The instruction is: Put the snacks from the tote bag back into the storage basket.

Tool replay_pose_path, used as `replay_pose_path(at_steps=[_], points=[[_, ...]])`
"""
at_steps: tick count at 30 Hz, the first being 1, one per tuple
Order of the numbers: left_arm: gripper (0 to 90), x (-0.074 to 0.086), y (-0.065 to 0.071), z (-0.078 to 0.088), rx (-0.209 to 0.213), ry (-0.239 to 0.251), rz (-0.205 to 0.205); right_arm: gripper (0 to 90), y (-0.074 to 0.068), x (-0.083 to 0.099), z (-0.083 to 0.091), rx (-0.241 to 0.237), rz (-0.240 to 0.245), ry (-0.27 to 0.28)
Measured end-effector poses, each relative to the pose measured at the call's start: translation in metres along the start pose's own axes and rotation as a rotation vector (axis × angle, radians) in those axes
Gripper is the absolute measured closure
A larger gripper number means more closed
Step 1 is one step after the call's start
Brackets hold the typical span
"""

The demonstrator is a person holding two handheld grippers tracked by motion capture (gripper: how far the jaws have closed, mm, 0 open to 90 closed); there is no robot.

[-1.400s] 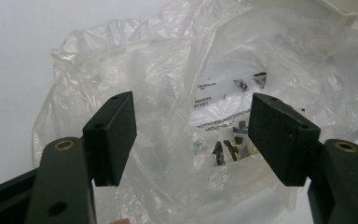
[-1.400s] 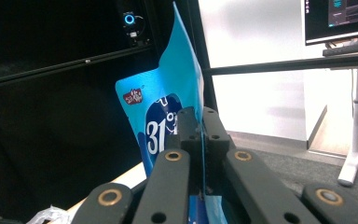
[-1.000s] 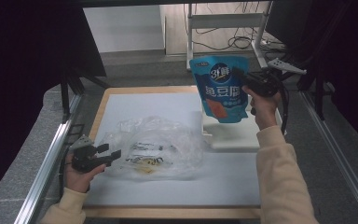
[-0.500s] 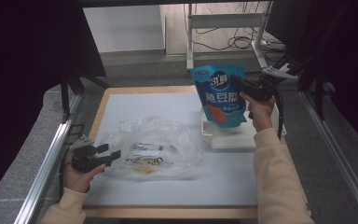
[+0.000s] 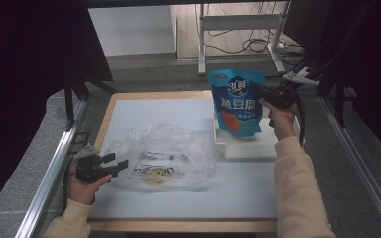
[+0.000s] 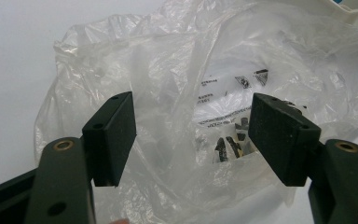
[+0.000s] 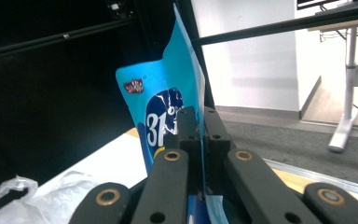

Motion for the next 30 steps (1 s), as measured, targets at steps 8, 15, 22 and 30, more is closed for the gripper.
replay_pose_path(at_steps=[8,15,22,30], points=[[32.4,-0.001,0.002,0.000,0.003,0.003,-0.001,84.6,0.016,0.003,0.010,0.070,0.031,-0.037],[32.4,-0.001,0.003,0.000,0.005,0.002,-0.003,82.9,0.021,0.006,0.018,0.106,0.043,-0.061],[32.4,-0.002,0.004,-0.002,0.007,-0.001,-0.008,82.1,0.023,0.011,0.026,0.117,0.049,-0.046],[32.4,-0.002,0.004,-0.002,0.007,-0.004,-0.005,74.3,0.020,0.011,0.034,0.135,0.073,-0.065]])
Point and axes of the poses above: each handheld gripper's, and its own axes: z roughly backward along the jaws, x roughly out of its underside, y roughly to its right, the point moved 9 cm from there along -z, roughly forward along the jaws, and after that the axes turned 7 degrees about x, right-handed, at the moved point
